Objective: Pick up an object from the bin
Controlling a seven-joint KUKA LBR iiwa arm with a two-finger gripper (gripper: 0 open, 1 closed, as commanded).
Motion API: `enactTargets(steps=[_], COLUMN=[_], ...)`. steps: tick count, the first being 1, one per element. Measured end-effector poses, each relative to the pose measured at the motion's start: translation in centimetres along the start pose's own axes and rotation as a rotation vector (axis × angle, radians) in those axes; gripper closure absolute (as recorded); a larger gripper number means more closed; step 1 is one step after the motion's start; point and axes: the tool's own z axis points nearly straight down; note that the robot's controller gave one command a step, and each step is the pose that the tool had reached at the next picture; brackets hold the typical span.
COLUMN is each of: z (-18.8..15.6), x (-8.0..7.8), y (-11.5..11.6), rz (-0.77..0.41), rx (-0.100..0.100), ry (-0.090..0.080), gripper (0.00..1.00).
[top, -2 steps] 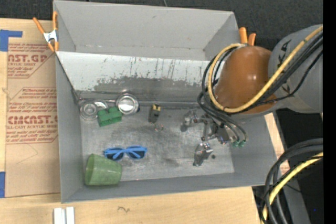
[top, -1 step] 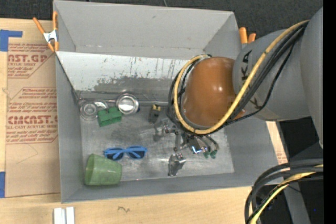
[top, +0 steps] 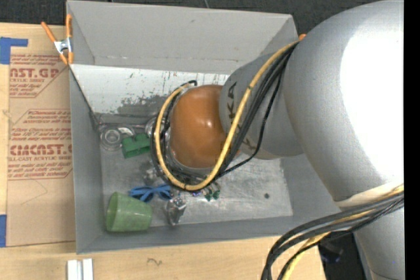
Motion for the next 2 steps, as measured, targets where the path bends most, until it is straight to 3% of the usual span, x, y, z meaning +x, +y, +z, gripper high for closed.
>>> enactTargets(steps=[1,2], z=[-0.3,-16.2], x=[-0.1,0.3], y=[-0.1,-7.7], rz=[0.005,-0.179], rx=[0.000,0.006], ry=[-0.005,-0.007], gripper=[1.00,1.00])
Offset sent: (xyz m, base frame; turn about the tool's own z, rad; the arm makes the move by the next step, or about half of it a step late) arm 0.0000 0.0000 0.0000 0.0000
